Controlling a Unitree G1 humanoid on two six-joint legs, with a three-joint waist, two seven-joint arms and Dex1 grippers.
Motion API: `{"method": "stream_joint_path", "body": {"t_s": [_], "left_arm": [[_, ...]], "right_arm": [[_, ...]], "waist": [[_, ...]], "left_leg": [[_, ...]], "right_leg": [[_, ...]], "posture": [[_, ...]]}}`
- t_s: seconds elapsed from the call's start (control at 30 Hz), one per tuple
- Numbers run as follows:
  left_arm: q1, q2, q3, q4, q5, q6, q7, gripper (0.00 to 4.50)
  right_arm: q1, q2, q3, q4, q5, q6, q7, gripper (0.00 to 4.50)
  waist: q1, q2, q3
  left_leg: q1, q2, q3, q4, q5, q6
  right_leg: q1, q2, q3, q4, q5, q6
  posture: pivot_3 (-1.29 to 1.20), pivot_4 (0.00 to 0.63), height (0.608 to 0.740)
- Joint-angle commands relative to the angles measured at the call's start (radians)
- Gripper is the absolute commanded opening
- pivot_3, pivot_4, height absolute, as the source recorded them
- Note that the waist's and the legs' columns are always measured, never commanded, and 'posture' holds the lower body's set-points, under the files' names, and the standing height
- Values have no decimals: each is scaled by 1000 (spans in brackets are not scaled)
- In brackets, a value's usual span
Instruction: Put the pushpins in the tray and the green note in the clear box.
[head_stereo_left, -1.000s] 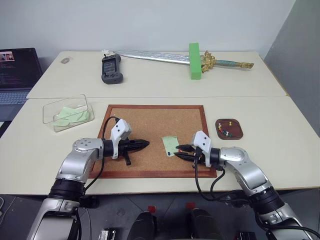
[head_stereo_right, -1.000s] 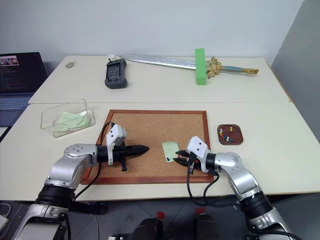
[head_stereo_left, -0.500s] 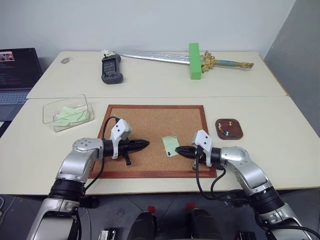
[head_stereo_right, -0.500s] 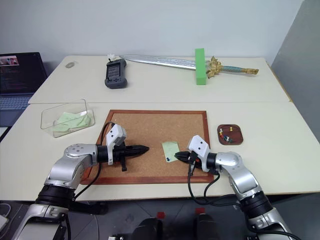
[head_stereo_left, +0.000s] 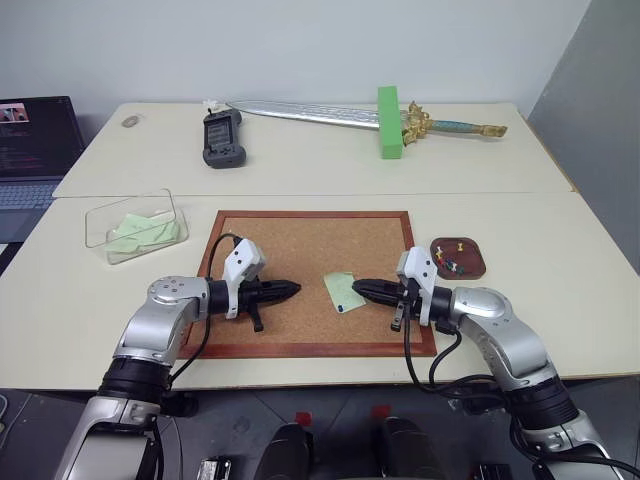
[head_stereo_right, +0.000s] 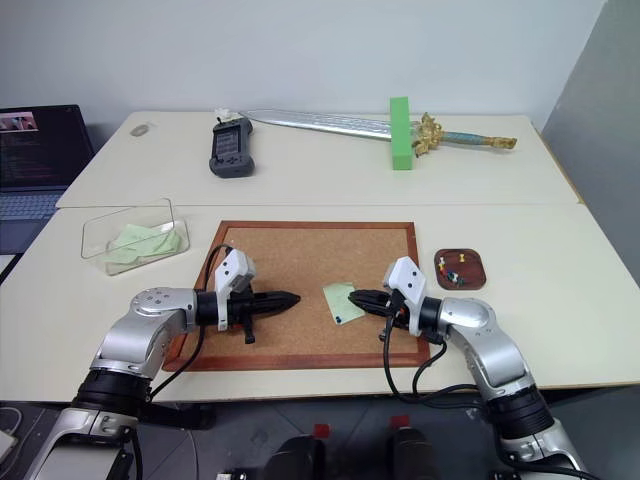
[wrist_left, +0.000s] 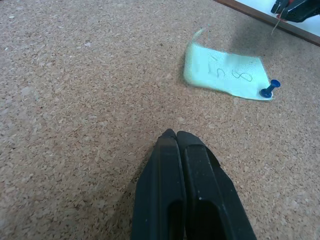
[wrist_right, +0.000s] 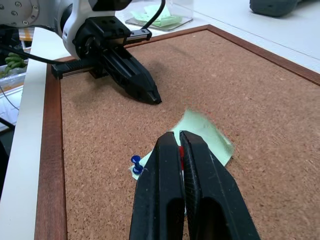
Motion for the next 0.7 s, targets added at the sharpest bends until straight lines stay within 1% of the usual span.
{"method": "stream_joint_path", "body": {"t_s": [0.03, 0.13, 0.23, 0.37, 0.4, 0.47, 0.57, 0.7], "left_arm": [[6, 0, -22, 4, 11, 6, -10, 0], [4, -1, -22, 5, 11, 6, -9, 0], [8, 1, -21, -1, 9, 8, -8, 0], [18, 3, -19, -8, 8, 9, -7, 0], [21, 3, -18, -9, 7, 10, -6, 0], [23, 3, -17, -11, 6, 10, -5, 0], [23, 0, -19, -6, 8, 6, -4, 0], [16, -8, -27, -3, 10, 5, -6, 0]], "right_arm": [[-13, 0, -27, -35, 20, -12, -6, 41], [-19, -13, -51, -39, 9, -18, -27, 41], [-14, -38, -107, -60, 12, 5, -70, 41], [6, -80, -240, -90, 24, 68, -174, 41], [10, -85, -292, -96, 40, 107, -213, 41], [17, -103, -352, -99, 39, 155, -266, 41], [34, -124, -446, -62, 55, 206, -324, 41], [21, -117, -493, 18, 49, 248, -387, 41]], "waist": [[0, 0, 0], [0, 0, 0], [0, 0, 0], [0, 0, 0], [1, 0, 0], [1, 0, 0], [1, 0, 0], [1, 0, 0]], "left_leg": [[0, 0, 0, 0, 0, 0], [0, 0, 0, 0, 0, 0], [0, 0, 0, 0, 0, 0], [0, 0, 0, 0, 0, 0], [0, 0, 0, 0, 0, 0], [0, 0, 0, 0, 0, 0], [0, 0, 0, 0, 0, 0], [0, 0, 2, -1, 0, 0]], "right_leg": [[0, 0, 0, 0, 0, 0], [0, 0, 0, 0, 0, 0], [0, 0, 0, 0, 0, 0], [0, 0, 0, 0, 0, 0], [0, 0, 0, 0, 0, 0], [0, 0, 0, 0, 0, 0], [0, 0, 0, 0, 0, 0], [0, 0, 1, 0, 0, 0]], "posture": [[0, 150, 740], [0, 150, 740], [0, 150, 740], [0, 150, 740], [0, 150, 740], [0, 150, 740], [0, 150, 740], [0, 150, 740]]}}
